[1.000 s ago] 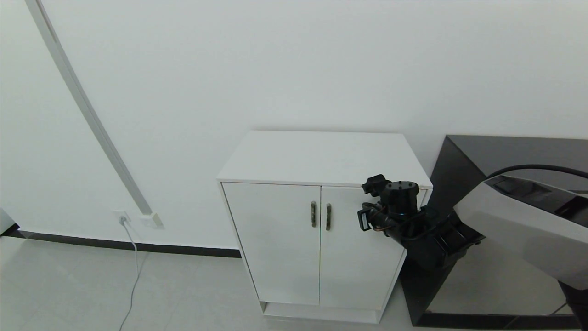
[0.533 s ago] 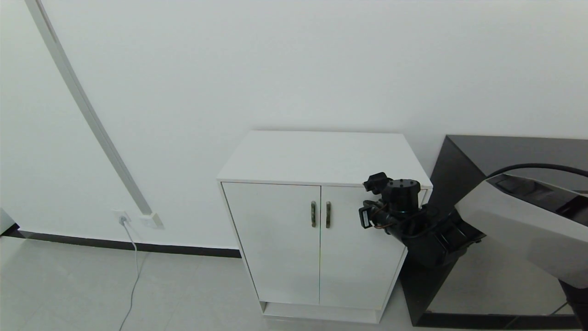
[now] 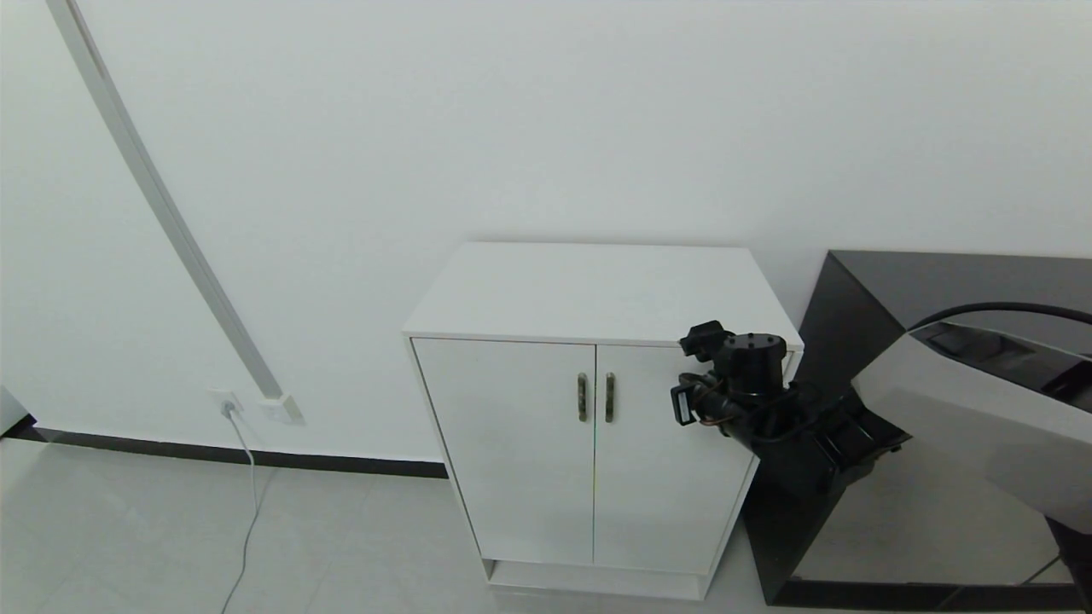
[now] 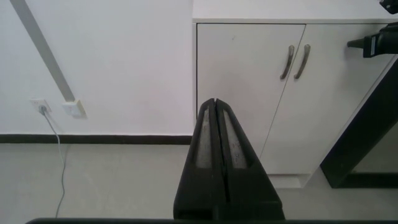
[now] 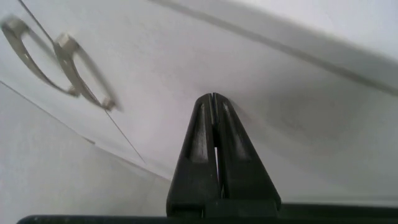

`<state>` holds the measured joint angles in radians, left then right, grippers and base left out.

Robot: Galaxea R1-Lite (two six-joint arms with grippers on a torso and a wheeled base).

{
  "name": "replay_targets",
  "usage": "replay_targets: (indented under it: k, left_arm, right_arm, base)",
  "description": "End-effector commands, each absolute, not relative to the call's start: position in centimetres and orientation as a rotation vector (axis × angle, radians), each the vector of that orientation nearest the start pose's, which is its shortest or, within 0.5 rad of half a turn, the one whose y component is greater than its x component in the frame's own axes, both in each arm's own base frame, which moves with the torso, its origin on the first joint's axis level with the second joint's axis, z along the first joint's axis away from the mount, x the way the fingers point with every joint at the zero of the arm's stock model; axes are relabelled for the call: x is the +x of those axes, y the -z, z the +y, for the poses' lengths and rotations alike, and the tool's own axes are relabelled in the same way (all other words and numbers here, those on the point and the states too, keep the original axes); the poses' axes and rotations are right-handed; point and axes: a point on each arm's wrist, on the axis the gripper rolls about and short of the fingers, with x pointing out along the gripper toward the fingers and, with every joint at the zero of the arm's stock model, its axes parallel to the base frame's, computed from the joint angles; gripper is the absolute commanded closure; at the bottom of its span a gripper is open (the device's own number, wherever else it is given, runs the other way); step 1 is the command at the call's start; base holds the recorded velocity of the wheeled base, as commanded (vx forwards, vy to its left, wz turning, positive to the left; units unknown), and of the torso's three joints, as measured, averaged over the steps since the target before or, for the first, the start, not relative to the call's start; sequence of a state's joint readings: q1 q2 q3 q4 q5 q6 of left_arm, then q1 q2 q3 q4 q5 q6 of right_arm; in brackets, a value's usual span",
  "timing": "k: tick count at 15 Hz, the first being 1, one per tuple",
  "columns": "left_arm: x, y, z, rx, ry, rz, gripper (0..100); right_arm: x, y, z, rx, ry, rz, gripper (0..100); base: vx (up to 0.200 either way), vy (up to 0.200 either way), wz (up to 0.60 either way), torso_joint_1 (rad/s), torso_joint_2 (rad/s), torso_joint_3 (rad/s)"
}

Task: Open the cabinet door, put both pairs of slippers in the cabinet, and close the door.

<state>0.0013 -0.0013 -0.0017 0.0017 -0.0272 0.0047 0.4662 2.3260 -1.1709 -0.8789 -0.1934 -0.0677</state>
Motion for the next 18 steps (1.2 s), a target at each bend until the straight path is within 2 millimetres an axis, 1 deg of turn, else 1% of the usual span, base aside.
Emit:
replay_targets:
  k: [1,3,5,9,13,16,18]
  left_arm:
    - [-2.3,-7.6,-0.1,0.005,0.026,0.0,100]
    - [-2.3,-7.6,-0.1,0.005,0.026,0.0,100]
    - [-2.3,-7.6,-0.1,0.005,0.026,0.0,100]
    - [-2.3,-7.6,-0.1,0.005,0.026,0.0,100]
    - [-2.3,-7.6,-0.1,0.005,0.026,0.0,100]
    - [-2.3,-7.6,-0.1,0.006,0.026,0.0,100]
    - [-2.3,-7.6,-0.1,0.006,0.026,0.0,100]
  right_arm:
    - [38.5,-7.1,19.4,-0.159,-0.289,0.25,100]
    - [37.1,-7.6,19.0,-0.158,-0.297,0.244,100]
    - [35.1,-7.5,18.5,-0.155,-0.309,0.241,100]
    - [31.8,-7.3,16.3,-0.152,-0.292,0.234,100]
    - [29.0,-7.4,12.3,-0.143,-0.222,0.222,100]
    - [27.3,-8.3,8.9,-0.132,-0.145,0.23,100]
    - [26.3,-8.8,7.6,-0.128,-0.112,0.233,100]
  base:
    - [0.0,0.0,0.0,0.0,0.0,0.0]
    - [0.0,0.0,0.0,0.0,0.0,0.0]
    - [0.0,0.0,0.0,0.0,0.0,0.0]
    - [0.0,0.0,0.0,0.0,0.0,0.0]
    - [0.0,0.0,0.0,0.0,0.0,0.0]
    - [0.0,0.0,0.0,0.0,0.0,0.0]
    - [0.0,0.0,0.0,0.0,0.0,0.0]
